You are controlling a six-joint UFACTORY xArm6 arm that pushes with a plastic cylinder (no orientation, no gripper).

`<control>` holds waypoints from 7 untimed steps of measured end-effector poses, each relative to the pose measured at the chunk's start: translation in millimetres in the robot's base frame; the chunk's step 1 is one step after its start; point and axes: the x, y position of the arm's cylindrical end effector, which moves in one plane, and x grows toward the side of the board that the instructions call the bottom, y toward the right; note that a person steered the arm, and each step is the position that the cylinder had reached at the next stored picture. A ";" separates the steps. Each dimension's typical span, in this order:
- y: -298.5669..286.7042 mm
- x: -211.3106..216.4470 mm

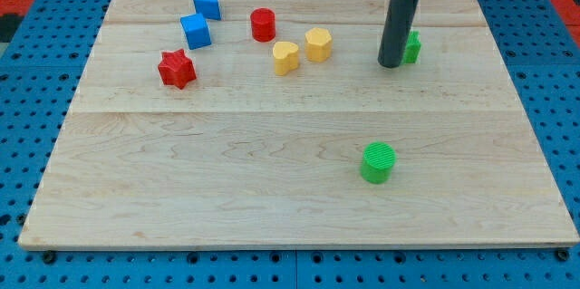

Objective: Push the green star to the top right of the hexagon

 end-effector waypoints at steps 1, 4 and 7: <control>45.3 -1.1; -11.0 -97.1; -34.2 -130.5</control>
